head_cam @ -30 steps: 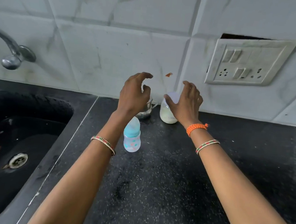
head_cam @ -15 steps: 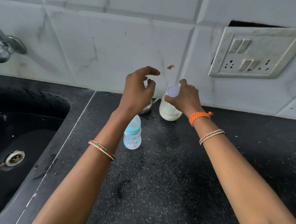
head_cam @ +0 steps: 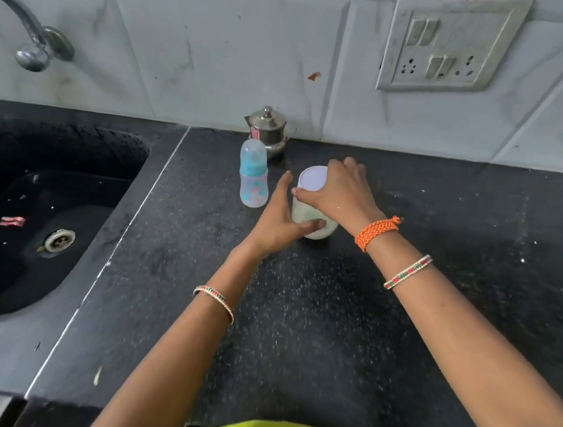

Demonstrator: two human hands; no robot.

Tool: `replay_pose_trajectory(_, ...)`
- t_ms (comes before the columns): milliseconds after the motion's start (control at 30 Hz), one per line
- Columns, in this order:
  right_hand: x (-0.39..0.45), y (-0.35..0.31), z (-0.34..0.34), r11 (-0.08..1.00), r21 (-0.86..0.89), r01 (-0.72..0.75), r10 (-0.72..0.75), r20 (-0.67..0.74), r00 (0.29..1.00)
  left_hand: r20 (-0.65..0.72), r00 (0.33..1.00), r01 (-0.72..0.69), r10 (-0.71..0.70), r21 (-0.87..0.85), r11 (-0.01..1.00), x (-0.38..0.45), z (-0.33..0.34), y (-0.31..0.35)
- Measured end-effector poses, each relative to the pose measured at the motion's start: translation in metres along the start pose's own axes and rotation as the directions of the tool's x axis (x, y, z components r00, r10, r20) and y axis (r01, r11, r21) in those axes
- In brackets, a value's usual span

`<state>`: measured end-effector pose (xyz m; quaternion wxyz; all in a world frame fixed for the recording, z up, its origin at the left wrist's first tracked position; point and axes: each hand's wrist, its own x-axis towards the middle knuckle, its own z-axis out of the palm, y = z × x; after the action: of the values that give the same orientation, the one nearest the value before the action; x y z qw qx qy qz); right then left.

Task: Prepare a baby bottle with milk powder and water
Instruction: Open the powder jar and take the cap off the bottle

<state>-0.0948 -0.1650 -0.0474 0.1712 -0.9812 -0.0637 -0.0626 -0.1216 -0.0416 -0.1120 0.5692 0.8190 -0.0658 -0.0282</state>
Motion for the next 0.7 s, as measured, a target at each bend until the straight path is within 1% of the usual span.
replay_pose_trajectory(67, -0.011, -0.003, 0.005, 1.000, -0.012, 0.004, -0.004, 0.000, 1.000, -0.019, 0.999, -0.045, 0.043, -0.060, 0.997, -0.003, 0.010, -0.008)
replay_pose_trajectory(167, -0.023, -0.006, 0.013, 0.997, -0.074, 0.015, -0.017, -0.030, 0.999, -0.096, 0.992, -0.086, 0.076, -0.097, 0.992, -0.008, 0.020, -0.016)
replay_pose_trajectory(233, -0.025, -0.007, 0.015, 0.989, -0.139, 0.042, -0.052, -0.073, 0.996, -0.155, 0.984, -0.102, 0.084, -0.108, 0.989, -0.011, 0.023, -0.022)
replay_pose_trajectory(300, -0.022, -0.006, 0.015, 0.983, -0.169, 0.066, -0.081, -0.084, 0.993, -0.179, 0.980, -0.100, 0.082, -0.096, 0.990, -0.009, 0.023, -0.025)
replay_pose_trajectory(400, -0.016, 0.004, 0.015, 0.990, -0.115, 0.082, -0.088, -0.046, 0.995, -0.188, 0.980, -0.084, 0.067, -0.082, 0.993, -0.003, 0.021, -0.025)
replay_pose_trajectory(567, -0.007, 0.016, 0.016, 0.988, -0.024, 0.155, -0.155, -0.008, 0.988, -0.252, 0.966, -0.092, 0.058, -0.127, 0.988, 0.000, 0.028, -0.025)
replay_pose_trajectory(633, -0.003, 0.023, 0.010, 0.979, 0.036, 0.201, -0.202, 0.040, 0.979, -0.268, 0.962, -0.082, 0.046, -0.123, 0.989, 0.000, 0.030, -0.024)
replay_pose_trajectory(700, 0.001, 0.030, 0.005, 0.961, 0.106, 0.255, -0.266, 0.110, 0.958, -0.245, 0.969, -0.066, 0.037, -0.113, 0.991, 0.001, 0.028, -0.025)
